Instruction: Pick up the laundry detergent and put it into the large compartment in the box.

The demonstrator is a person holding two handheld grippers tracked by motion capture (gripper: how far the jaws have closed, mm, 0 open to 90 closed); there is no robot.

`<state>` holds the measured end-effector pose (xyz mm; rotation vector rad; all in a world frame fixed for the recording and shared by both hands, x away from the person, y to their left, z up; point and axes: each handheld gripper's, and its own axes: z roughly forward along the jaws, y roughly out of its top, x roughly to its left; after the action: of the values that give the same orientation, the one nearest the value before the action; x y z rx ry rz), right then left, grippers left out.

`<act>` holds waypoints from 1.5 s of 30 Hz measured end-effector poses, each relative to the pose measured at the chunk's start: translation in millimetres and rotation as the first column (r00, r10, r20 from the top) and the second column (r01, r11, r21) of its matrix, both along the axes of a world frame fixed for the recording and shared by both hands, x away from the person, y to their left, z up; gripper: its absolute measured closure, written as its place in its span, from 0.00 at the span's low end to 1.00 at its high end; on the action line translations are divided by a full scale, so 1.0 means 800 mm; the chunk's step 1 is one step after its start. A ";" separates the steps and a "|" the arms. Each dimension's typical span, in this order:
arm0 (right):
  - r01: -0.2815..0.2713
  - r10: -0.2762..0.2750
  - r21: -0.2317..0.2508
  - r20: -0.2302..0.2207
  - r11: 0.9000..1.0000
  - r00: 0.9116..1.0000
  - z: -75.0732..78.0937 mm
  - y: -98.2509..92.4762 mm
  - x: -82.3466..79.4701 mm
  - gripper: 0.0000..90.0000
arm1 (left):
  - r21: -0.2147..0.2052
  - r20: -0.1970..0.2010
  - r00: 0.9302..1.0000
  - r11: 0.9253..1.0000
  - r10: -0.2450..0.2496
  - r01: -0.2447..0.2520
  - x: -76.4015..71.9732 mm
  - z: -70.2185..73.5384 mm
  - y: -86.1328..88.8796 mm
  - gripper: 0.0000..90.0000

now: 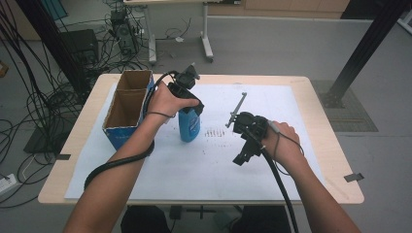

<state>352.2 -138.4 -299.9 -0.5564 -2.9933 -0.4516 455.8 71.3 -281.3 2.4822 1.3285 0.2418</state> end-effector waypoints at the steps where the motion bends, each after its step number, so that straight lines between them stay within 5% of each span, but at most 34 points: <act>1: -0.002 0.002 -0.002 0.001 1.000 1.000 0.000 0.001 0.000 0.04 | 0.002 0.001 1.000 1.000 0.000 0.000 0.000 0.000 0.000 0.11; 45: -0.004 0.004 -0.010 0.012 1.000 1.000 0.002 0.003 0.000 0.04 | 0.000 -0.003 1.000 1.000 0.001 -0.001 0.000 -0.001 0.002 0.11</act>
<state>351.8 -136.3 -298.4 -0.5506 -3.0089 -0.4421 455.5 72.8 -282.3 2.4832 1.3315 0.2383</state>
